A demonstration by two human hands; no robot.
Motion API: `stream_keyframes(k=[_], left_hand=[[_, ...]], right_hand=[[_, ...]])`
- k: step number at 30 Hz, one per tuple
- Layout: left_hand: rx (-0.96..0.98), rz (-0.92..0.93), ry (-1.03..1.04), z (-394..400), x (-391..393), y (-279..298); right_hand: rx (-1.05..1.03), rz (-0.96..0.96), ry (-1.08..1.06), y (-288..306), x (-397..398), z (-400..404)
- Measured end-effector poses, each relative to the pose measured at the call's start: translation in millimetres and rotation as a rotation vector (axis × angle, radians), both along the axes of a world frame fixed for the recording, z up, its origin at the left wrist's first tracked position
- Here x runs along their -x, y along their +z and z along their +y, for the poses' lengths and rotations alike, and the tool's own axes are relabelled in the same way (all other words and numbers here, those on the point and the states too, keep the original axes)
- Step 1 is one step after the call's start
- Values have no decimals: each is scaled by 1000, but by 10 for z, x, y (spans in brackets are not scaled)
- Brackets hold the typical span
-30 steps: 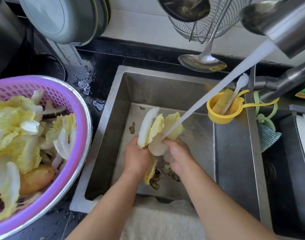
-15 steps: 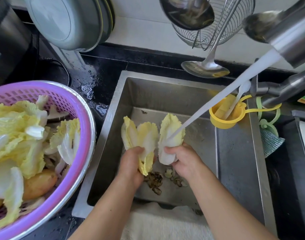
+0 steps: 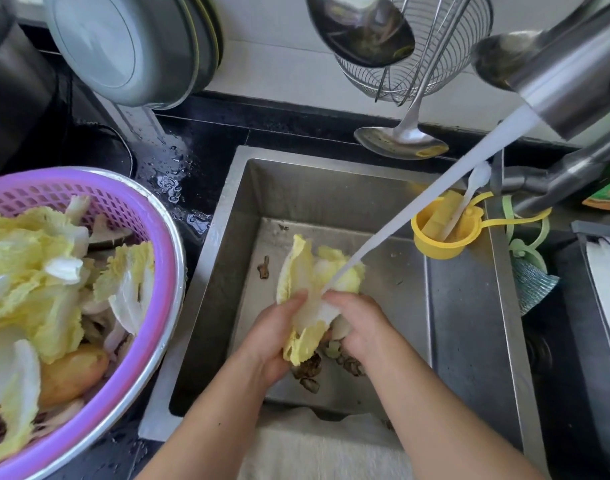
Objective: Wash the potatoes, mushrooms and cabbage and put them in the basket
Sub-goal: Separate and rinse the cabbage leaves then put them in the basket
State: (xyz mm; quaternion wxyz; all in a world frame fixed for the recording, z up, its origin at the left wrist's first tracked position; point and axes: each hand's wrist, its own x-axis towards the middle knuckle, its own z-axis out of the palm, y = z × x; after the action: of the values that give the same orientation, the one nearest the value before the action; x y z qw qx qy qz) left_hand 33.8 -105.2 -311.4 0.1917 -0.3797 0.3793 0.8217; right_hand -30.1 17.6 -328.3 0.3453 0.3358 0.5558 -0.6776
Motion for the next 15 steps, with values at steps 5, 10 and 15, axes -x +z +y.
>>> stream_keyframes(k=[5,10,15], left_hand=[[-58,-125,55,-20,9,-13],[198,-3,-120,16,-23,-39],[224,11,-80,-1,-6,-69]], right_hand=[[-66,89,-235,28,185,324],[-154,153,-20,72,210,377],[96,43,115,145,68,214]])
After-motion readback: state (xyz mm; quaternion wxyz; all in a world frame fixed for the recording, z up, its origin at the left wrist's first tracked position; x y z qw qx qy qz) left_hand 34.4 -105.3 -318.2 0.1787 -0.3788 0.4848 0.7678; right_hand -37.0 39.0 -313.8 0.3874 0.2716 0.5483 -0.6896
